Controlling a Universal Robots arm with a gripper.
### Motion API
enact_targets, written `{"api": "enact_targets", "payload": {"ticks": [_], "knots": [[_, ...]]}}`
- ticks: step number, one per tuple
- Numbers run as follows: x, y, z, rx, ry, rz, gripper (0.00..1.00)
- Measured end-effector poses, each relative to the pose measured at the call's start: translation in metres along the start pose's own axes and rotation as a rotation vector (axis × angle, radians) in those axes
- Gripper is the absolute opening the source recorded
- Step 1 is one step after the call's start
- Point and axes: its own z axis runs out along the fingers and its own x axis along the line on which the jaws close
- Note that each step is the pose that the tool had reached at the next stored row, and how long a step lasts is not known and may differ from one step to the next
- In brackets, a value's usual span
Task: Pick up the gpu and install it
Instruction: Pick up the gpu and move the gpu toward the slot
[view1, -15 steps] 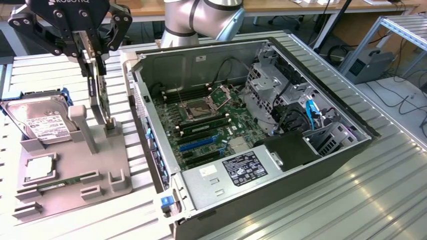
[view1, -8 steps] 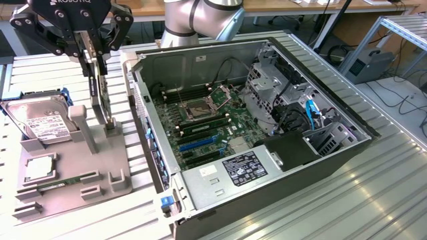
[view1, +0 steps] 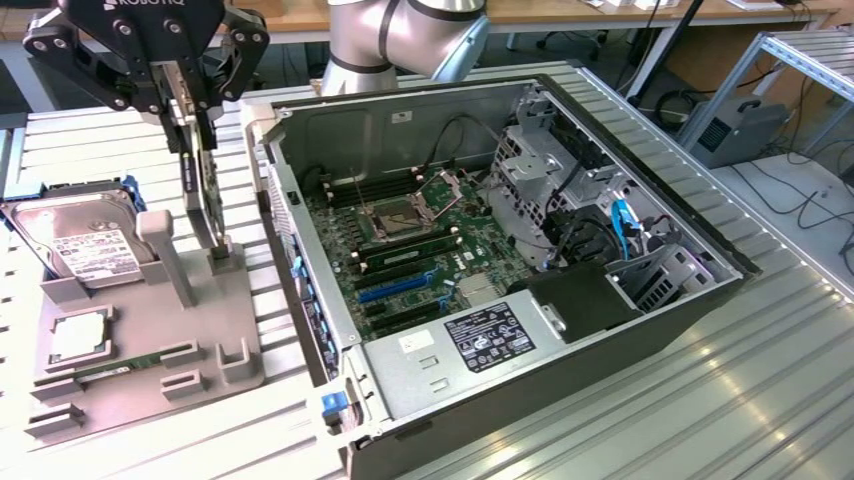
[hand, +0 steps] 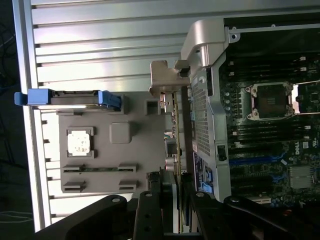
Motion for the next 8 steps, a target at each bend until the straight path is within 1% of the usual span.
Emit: {"api": "enact_targets", "payload": {"ticks": [8], "knots": [[-0.0018, 0.0001, 0.0001, 0.0, 0.0, 0.0, 0.27]]}}
